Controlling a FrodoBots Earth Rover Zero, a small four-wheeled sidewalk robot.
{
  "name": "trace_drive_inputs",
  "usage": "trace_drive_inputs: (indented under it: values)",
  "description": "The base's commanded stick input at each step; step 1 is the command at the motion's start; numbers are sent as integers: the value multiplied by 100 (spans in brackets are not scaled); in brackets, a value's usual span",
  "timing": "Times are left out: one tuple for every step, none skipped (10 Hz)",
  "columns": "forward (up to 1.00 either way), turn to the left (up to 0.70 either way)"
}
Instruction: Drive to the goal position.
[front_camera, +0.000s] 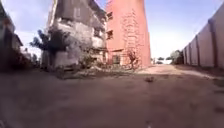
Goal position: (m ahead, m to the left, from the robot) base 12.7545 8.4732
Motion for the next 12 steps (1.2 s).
trace_drive_inputs:
  values:
    - [25, 39]
    - [0, 42]
    - [0, 44]
    - [0, 59]
    - [0, 66]
    - [0, 0]
    - [0, 0]
    - [0, 0]
    - [0, 0]
    - [0, 0]
    - [0, 0]
    - [0, 0]
